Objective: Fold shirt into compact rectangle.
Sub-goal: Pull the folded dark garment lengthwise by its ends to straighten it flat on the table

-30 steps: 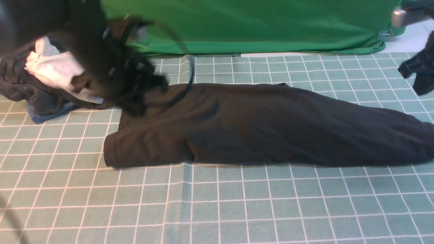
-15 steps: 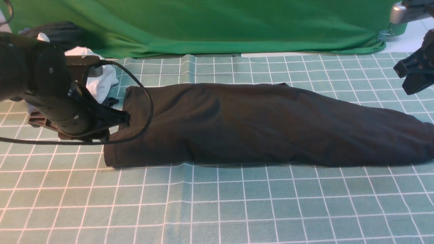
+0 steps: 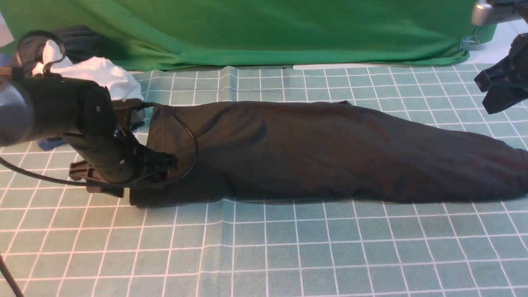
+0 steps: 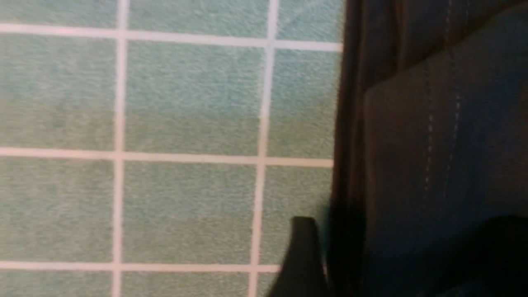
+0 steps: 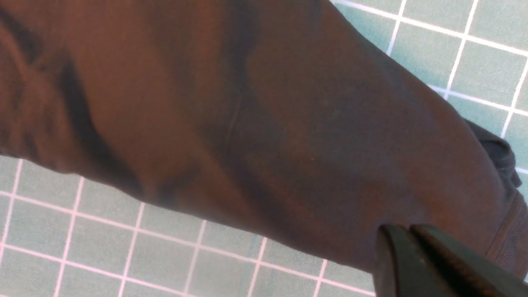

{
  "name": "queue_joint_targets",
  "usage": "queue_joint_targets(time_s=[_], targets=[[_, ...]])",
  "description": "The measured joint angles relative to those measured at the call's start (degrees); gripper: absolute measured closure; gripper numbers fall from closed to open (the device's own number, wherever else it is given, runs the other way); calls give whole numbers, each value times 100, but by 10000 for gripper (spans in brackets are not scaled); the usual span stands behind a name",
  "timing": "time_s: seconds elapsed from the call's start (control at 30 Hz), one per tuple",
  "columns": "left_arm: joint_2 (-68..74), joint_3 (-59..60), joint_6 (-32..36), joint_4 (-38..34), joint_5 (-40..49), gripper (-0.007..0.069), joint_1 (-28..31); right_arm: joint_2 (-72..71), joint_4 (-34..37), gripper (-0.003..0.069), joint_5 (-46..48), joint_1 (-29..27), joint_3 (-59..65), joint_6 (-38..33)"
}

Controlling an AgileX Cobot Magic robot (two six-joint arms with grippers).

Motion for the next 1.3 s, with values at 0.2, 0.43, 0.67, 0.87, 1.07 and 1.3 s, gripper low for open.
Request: queue_joint_targets(time_s=[0.2,0.43,0.67,0.87,1.07,1.3], targets=[[-44,-7,583,-69,263,565,0,0,0,620,0,0,0,-11],[-380,-144,651,714,775,615,0,0,0,619,29,0,0,-11],[-337,-144,684,775,1233,610,0,0,0,609,44,0,0,-11],[-288,-160,485,1104,1579,484,0,0,-4,595,105,0,0,-11],[-286,-562,67,1785,2357,254,0,0,-4,552,156,0,0,-17],[-349,-1239,-94,1834,3130,186,0,0,-4,517,284,0,0,-11]])
